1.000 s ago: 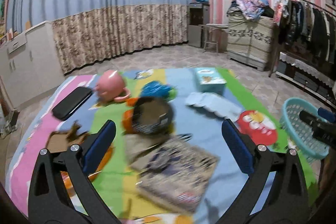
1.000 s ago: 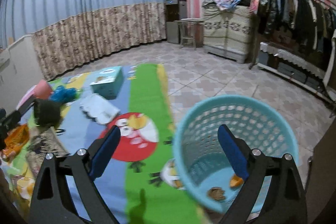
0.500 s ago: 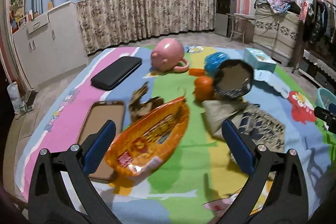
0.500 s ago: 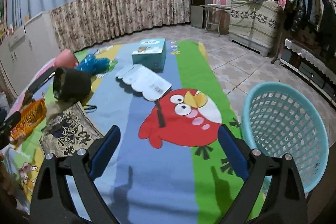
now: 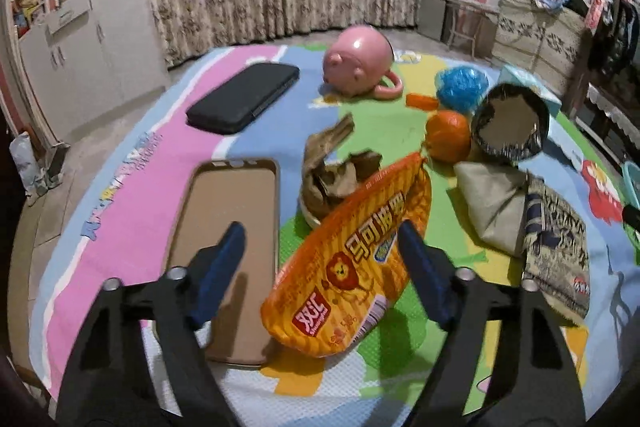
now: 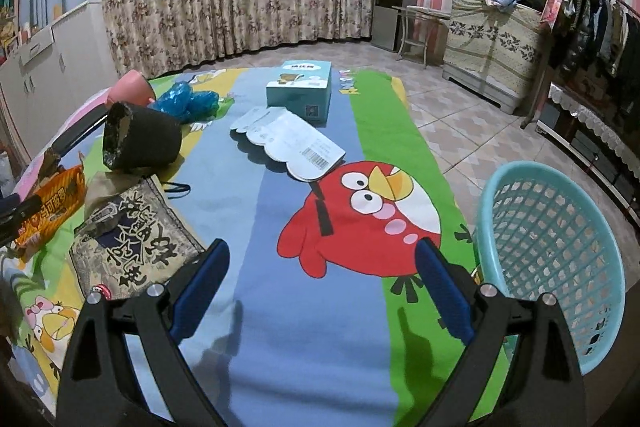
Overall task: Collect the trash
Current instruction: 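Grasp the orange chip bag with the left tool while the right tool grasps the printed snack bag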
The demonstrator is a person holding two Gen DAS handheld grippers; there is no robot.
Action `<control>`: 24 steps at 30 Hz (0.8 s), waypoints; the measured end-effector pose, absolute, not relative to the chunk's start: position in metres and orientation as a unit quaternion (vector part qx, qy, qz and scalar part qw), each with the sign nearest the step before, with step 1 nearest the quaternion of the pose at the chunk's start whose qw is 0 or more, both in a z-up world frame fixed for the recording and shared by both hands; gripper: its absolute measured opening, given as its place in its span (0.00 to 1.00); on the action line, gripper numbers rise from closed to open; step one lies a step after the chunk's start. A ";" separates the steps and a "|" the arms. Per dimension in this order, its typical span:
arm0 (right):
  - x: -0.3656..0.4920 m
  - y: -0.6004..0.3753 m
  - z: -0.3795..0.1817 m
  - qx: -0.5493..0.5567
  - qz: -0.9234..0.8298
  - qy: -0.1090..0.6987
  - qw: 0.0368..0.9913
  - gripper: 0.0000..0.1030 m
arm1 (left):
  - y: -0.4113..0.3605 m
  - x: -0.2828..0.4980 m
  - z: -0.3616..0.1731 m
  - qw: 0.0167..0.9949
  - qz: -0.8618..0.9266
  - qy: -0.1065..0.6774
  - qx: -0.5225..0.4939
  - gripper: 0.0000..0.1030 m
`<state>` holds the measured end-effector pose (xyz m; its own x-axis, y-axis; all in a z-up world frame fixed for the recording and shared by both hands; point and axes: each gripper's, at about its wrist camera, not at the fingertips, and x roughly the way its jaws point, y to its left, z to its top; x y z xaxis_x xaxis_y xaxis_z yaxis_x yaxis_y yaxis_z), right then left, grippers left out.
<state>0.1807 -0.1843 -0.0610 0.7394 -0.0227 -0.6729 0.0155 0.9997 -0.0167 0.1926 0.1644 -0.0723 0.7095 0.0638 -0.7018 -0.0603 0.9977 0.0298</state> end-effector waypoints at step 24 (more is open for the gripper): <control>0.189 -0.137 -0.070 -0.014 0.075 0.375 0.924 0.89 | 0.162 0.163 -0.042 0.941 0.024 0.336 0.040 0.00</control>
<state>0.1887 -0.1365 -0.0700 0.7069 0.1274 -0.6958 -0.1482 0.9885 0.0304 0.1628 0.1624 -0.0422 0.7732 0.0713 -0.6301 -0.0174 0.9957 0.0913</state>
